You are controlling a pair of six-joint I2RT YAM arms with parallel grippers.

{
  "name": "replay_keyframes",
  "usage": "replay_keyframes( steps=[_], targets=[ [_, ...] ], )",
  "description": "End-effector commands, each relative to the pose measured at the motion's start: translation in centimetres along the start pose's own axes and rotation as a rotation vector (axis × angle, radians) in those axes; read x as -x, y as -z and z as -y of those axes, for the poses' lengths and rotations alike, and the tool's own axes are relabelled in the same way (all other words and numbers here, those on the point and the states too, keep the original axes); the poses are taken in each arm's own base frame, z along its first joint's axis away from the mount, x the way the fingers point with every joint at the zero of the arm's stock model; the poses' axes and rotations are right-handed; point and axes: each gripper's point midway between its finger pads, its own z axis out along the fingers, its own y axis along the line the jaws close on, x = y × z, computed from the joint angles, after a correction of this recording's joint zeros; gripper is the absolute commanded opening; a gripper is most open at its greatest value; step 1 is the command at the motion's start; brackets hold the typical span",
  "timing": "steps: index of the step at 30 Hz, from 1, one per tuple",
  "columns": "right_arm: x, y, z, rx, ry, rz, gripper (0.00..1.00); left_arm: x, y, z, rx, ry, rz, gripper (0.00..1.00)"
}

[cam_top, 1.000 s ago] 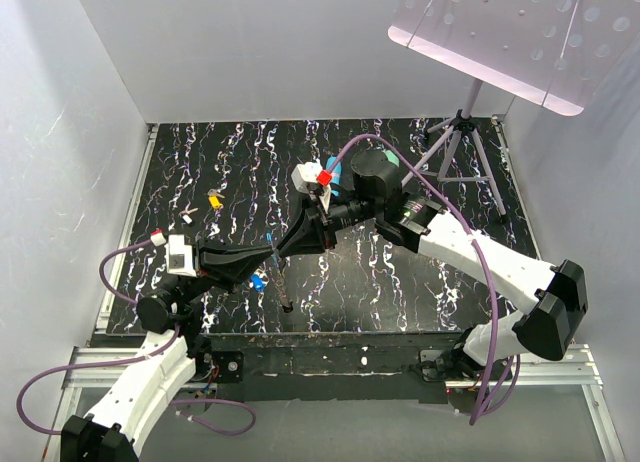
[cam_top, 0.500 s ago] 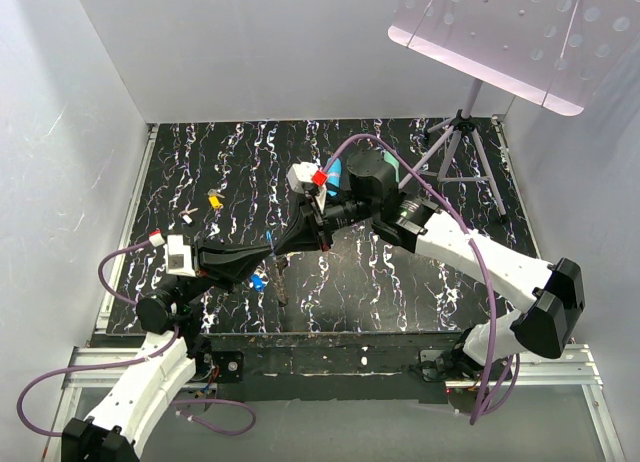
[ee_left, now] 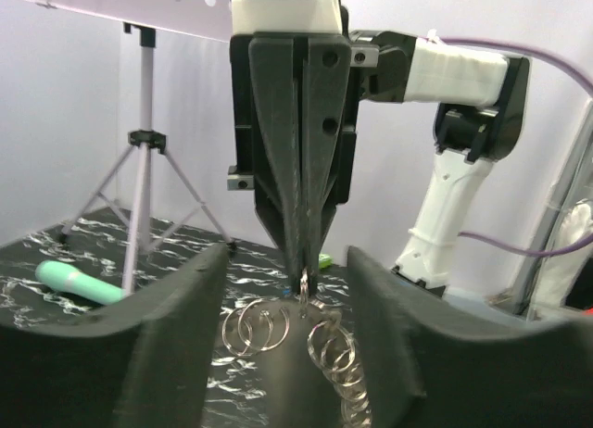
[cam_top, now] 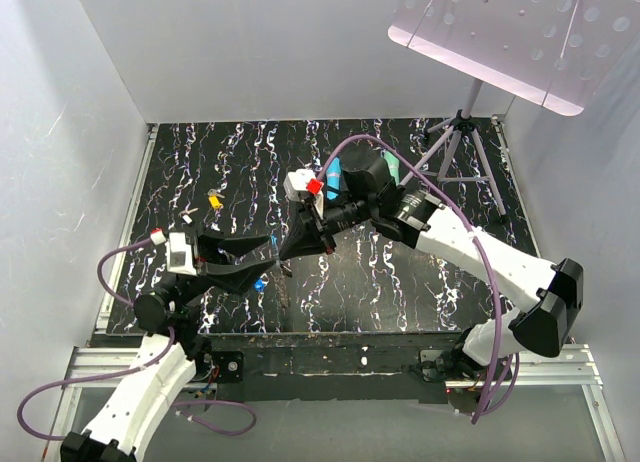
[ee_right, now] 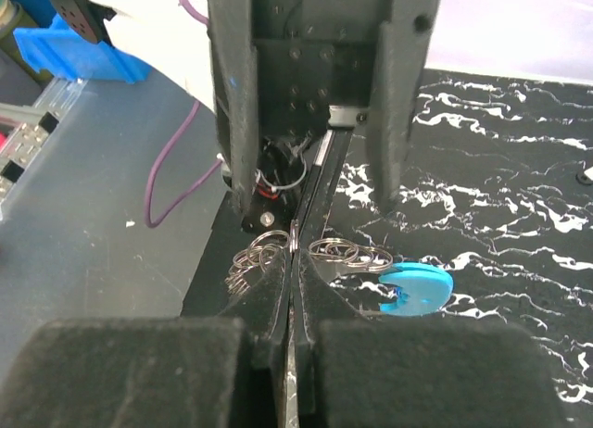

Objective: Put the keys on the keyring

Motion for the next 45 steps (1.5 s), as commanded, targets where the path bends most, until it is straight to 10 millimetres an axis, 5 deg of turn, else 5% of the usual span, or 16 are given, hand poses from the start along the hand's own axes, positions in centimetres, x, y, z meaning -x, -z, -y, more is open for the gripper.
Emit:
replay_keyframes(
  steps=[1,4,11,14,17,26,37,45],
  targets=[
    [1.1,2.0,-1.3,0.010,0.125,-0.049,0.01,0.7,-0.5,-0.2,0.054,-0.030,-0.090,0.62],
    [0.0,3.8,-1.7,0.012,0.129,-0.135,0.01,0.7,-0.1,-0.5,0.119,-0.045,-0.178,0.78],
    [-2.5,9.3,-1.9,-0.004,0.124,-0.415,0.01,-0.9,-0.5,-0.8,0.142,0.099,-0.469,0.98],
    [-2.8,11.3,-1.8,-0.033,0.124,-0.495,0.01,-0.4,-1.7,-0.7,0.098,0.119,-0.483,0.98],
    [-3.7,13.0,-1.7,-0.056,0.137,-0.556,0.01,0.3,-3.2,-0.9,0.049,0.094,-0.456,0.94],
    [-5.4,15.4,-2.6,-0.058,0.111,-0.608,0.01,-4.8,-7.5,-1.5,-0.072,-0.005,-0.507,0.76],
    [-5.7,15.4,-4.2,-0.048,0.098,-0.532,0.01,-6.5,-10.1,-2.7,-0.149,-0.141,-0.452,0.45],
    [-5.4,14.9,-3.8,-0.044,0.087,-0.508,0.01,-8.3,-11.0,-1.5,-0.193,-0.110,-0.495,0.37]
  ],
)
